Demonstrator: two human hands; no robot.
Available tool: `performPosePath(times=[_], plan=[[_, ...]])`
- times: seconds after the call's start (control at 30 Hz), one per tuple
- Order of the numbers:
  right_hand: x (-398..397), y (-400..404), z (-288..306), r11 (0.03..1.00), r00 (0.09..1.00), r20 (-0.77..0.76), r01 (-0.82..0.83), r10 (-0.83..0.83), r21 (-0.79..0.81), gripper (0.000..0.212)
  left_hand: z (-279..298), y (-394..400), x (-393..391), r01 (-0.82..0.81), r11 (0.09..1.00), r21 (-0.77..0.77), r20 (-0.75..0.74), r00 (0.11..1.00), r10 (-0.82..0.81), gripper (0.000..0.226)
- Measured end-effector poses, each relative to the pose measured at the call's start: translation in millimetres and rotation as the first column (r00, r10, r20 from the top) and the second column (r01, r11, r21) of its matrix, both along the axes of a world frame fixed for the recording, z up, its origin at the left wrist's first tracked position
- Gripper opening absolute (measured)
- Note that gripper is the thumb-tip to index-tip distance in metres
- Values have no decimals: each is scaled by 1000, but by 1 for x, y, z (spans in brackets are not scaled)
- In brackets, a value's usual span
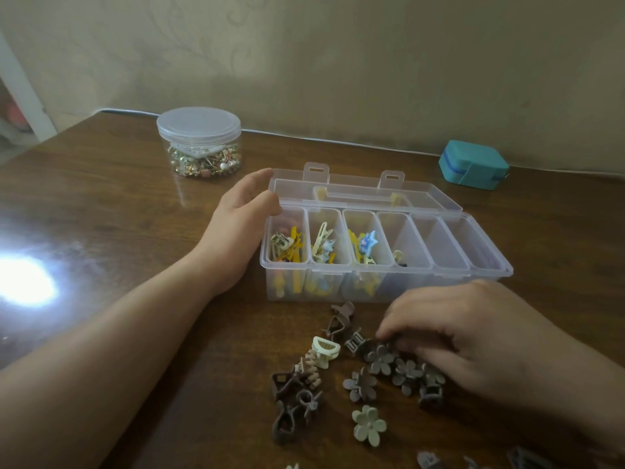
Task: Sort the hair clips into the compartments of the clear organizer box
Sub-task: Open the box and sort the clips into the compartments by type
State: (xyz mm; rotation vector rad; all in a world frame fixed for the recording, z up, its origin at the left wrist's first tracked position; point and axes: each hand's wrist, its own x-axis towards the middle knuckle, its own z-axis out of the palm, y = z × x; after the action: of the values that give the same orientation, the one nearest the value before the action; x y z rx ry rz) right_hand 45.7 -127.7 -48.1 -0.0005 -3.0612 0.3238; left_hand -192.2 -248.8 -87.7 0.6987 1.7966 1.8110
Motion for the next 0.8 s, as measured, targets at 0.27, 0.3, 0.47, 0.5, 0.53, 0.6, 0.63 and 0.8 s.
performPosePath(times=[0.27,0.3,0.47,0.5,0.53,0.6,0.63,0.8], plan=[[3,2,9,938,790,-529,168,-312,-302,10,1,-2,-1,-3,1000,-14,-9,1000,3,69],[1,4,6,929,768,-538,206,-349,-308,11,2,-1,0,-4,1000,-14,-16,1000,4,66],[-7,-4,-3,976,860,-467,145,-205,-163,22,2,-1,1,-9,999,-32,-39,999,8,61],[-7,-7,-4,983,878,-450,103,-161,-151,21,1,-1,1,-11,999,-33,-46,999,9,59],[-7,-11,-4,989,885,-449,70,-122,-131,20,1,-1,1,-15,999,-36,-54,998,13,57],[-6,-17,-5,998,856,-514,26,-55,-62,19,1,0,0,-25,999,-43,-74,997,21,55],[-5,-20,-4,1000,832,-554,7,-23,-30,18,1,1,0,-27,999,-47,-79,997,23,55],[-10,-29,-10,998,928,-370,-34,51,53,16,1,1,1,-42,998,-40,-80,996,39,56]])
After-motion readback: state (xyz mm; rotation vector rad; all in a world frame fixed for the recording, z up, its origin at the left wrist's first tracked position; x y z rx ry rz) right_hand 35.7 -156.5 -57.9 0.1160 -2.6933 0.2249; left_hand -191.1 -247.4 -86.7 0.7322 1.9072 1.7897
